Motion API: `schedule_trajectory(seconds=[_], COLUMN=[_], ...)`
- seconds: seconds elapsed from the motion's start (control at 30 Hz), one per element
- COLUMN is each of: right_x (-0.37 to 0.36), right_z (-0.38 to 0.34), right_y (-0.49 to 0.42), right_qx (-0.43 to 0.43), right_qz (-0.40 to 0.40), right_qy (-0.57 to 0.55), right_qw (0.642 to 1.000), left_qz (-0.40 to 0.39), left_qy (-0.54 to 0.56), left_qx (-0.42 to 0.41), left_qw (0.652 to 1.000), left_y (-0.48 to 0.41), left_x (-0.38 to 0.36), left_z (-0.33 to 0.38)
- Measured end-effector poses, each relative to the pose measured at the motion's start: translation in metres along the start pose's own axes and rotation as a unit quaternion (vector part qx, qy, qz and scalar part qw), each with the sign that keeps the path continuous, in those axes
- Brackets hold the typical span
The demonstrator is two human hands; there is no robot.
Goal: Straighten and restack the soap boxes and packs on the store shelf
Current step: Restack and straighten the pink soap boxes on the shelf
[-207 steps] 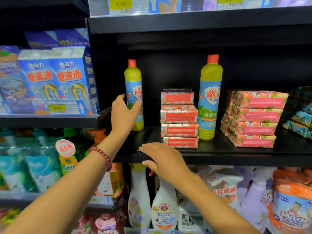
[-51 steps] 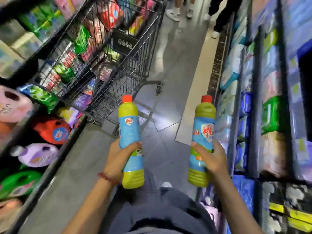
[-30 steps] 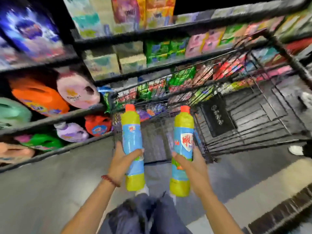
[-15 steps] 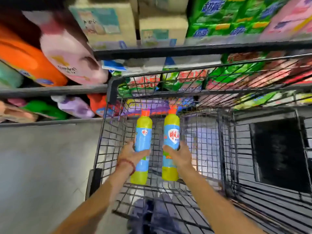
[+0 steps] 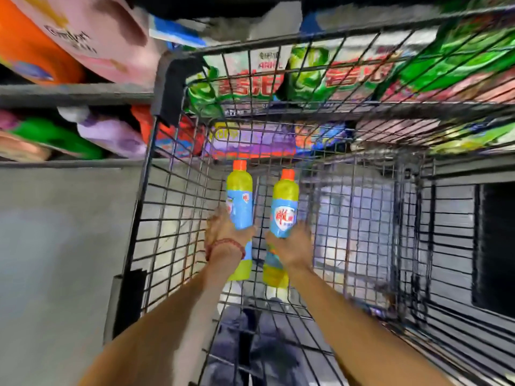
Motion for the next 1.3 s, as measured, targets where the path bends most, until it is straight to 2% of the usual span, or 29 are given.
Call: schedule_trajectory(seconds=[0.07, 0.17, 0.33, 0.37, 0.43, 0.5, 0.57, 0.63, 0.67, 0.77, 0.9, 1.0, 1.3], right_x=[-0.002, 0.006, 0.062, 0.074, 0.099, 0.121, 0.134, 0.14, 0.141, 0.14, 0.127, 0.105, -0.021], right_z=[0.0, -0.014, -0.082, -0.102, -0.146, -0.189, -0.233, -0.266, -0.277, -0.301, -0.309, -0.307, -0.338], right_y=[0.002, 0.01, 0.052, 0.069, 0.112, 0.163, 0.22, 0.271, 0.291, 0.338, 0.373, 0.385, 0.464], right_qx=[-0.009, 0.016, 0.138, 0.168, 0.232, 0.315, 0.408, 0.486, 0.509, 0.574, 0.623, 0.648, 0.717], right_qz=[-0.03, -0.093, -0.133, -0.134, -0.123, -0.101, -0.081, -0.062, -0.061, -0.053, -0.078, -0.126, -0.259], right_qy=[0.006, 0.009, 0.107, 0.109, 0.104, 0.127, 0.189, 0.258, 0.278, 0.313, 0.328, 0.323, 0.303], right_qw=[1.0, 0.996, 0.976, 0.971, 0.959, 0.935, 0.889, 0.833, 0.812, 0.755, 0.706, 0.678, 0.572], left_qz=[-0.012, 0.014, -0.07, -0.052, 0.037, 0.142, 0.192, 0.213, 0.223, 0.216, 0.261, 0.283, 0.254], left_qy=[-0.029, -0.045, -0.062, -0.072, -0.123, -0.163, -0.182, -0.199, -0.206, -0.171, -0.127, -0.097, -0.031], left_qx=[0.0, -0.041, -0.131, -0.152, -0.207, -0.277, -0.327, -0.339, -0.334, -0.282, -0.219, -0.162, 0.025], left_qw=[1.0, 0.998, 0.987, 0.984, 0.97, 0.936, 0.907, 0.895, 0.892, 0.919, 0.932, 0.94, 0.966], left_y=[0.004, 0.016, 0.078, 0.099, 0.143, 0.199, 0.253, 0.293, 0.308, 0.334, 0.363, 0.374, 0.366], left_x=[0.001, 0.025, 0.085, 0.11, 0.165, 0.219, 0.258, 0.282, 0.291, 0.311, 0.323, 0.325, 0.336], left_z=[0.001, 0.013, 0.028, 0.027, 0.017, -0.001, -0.022, -0.048, -0.063, -0.11, -0.163, -0.2, -0.35])
Point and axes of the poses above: each hand's wrist, its own y-axis away from the middle knuckle, its own x-axis out of the back of the hand, z = x × y, the point moved 9 cm from there along -y, towards the middle knuckle, and after that the axes turned 15 degrees about x, right-handed, at the moved point
